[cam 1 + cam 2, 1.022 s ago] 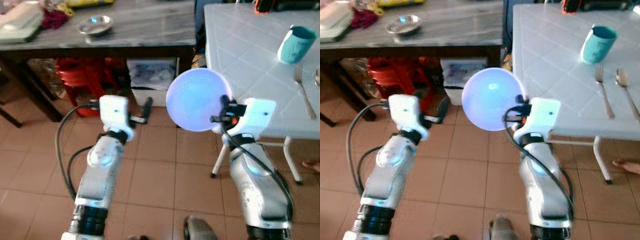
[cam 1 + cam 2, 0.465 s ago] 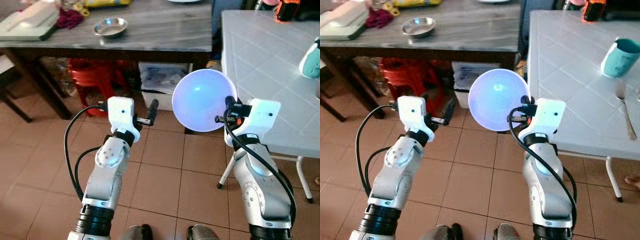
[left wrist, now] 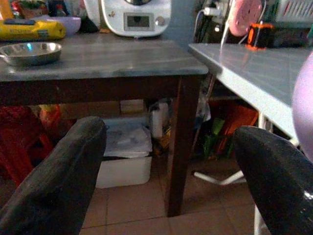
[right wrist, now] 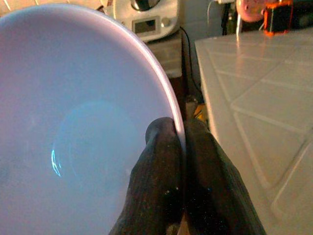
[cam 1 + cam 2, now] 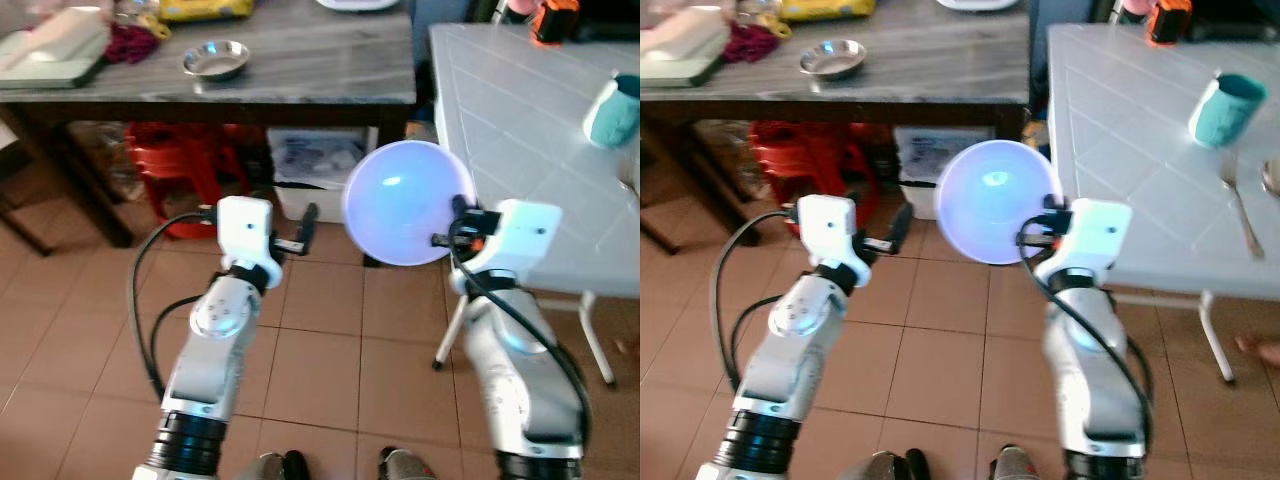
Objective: Setting the table
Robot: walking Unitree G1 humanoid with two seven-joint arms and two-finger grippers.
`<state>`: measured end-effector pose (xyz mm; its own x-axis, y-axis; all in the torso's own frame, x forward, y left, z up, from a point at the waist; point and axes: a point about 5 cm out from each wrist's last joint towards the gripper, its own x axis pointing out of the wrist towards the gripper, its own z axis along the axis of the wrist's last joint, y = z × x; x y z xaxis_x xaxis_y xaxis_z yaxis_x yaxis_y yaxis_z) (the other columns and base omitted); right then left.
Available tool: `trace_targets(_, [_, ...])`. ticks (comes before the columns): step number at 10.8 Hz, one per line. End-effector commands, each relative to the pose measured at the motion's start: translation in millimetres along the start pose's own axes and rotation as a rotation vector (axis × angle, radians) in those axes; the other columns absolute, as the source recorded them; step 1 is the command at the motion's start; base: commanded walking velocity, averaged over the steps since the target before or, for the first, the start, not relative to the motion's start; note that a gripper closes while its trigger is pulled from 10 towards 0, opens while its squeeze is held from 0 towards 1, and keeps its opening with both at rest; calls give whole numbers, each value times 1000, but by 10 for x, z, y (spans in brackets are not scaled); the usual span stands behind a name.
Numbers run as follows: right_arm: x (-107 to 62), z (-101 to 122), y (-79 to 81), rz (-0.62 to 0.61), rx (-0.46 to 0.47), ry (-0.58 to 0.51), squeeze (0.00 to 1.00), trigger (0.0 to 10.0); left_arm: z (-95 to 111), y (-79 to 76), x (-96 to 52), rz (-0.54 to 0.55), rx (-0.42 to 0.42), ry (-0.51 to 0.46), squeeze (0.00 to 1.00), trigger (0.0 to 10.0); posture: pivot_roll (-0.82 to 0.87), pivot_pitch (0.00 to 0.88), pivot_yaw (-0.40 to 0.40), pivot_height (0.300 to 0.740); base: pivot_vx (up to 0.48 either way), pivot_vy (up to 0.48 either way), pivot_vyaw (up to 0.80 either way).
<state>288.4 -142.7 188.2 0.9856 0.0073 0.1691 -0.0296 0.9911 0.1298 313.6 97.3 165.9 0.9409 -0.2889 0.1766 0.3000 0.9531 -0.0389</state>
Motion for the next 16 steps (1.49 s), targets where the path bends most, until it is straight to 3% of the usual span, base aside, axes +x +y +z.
trace_targets(1, [-14, 12, -23, -8, 3, 0, 0, 10000, -26, -8, -21, -4, 1, 13, 0, 10000, -197, 193, 78, 740, 0, 304, -494])
trace_targets(16, [-4, 6, -46, -22, 4, -7, 0, 10000, -6, -57, -2, -6, -2, 3, 0, 10000, -193, 184, 82, 740, 0, 331, -30])
